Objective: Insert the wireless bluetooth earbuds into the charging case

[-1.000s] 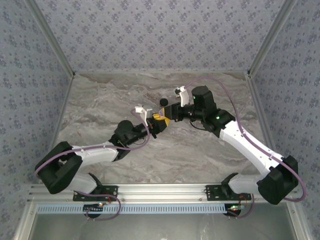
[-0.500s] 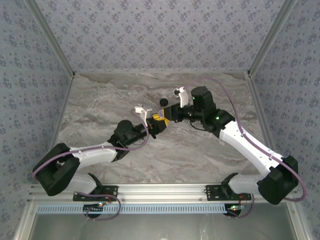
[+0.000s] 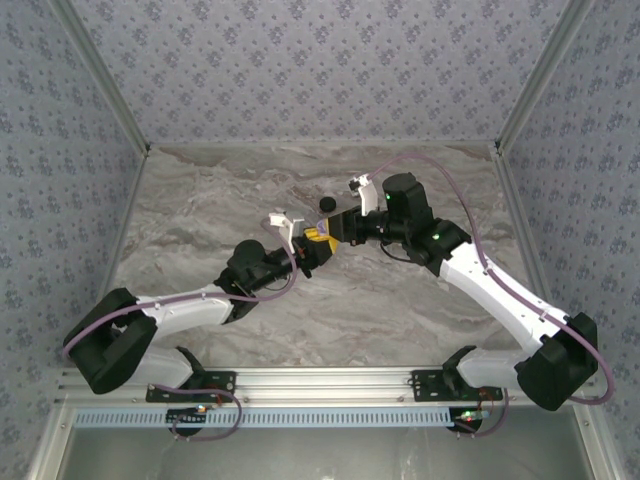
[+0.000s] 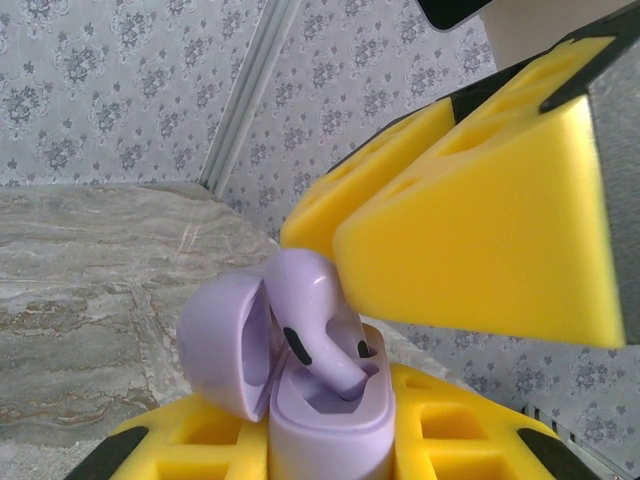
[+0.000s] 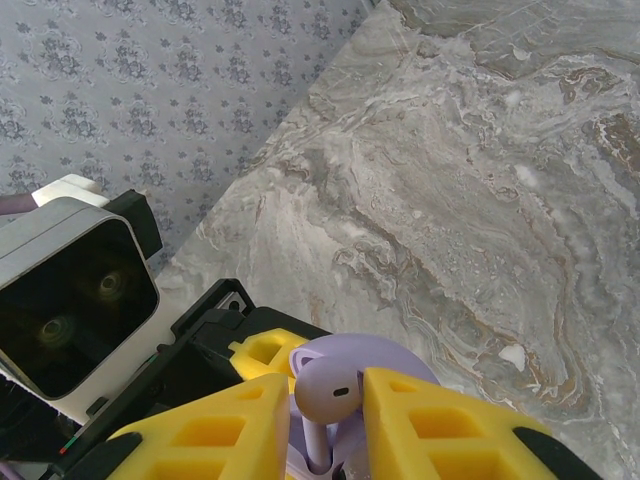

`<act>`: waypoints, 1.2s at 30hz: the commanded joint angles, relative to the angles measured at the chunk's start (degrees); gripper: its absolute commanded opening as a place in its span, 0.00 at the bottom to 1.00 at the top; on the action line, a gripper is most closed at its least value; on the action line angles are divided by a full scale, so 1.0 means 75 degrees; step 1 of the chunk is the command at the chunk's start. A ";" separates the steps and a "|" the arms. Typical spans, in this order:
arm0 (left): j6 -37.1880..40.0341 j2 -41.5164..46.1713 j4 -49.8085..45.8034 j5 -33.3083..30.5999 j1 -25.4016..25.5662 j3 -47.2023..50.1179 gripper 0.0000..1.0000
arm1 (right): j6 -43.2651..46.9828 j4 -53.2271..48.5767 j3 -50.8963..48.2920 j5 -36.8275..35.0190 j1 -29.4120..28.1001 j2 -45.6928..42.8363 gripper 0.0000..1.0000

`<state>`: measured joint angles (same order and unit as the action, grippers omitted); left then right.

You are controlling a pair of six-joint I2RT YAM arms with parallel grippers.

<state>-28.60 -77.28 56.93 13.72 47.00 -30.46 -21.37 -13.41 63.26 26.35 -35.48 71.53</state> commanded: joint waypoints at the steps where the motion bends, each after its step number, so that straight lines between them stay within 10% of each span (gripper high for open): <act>1: 0.0168 0.0290 0.0364 -0.0038 0.0043 -0.0149 0.23 | 0.0177 -0.0386 0.0225 -0.0072 -0.0084 -0.0159 0.29; 36: 0.1824 0.0916 -0.1262 0.0331 0.0162 -0.0111 0.22 | 0.0507 -0.1027 0.0473 -0.0490 -0.0331 -0.0619 0.35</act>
<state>-16.82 -71.96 47.55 15.18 47.77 -30.46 -18.65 -19.68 64.62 23.53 -37.45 68.05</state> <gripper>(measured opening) 0.225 0.353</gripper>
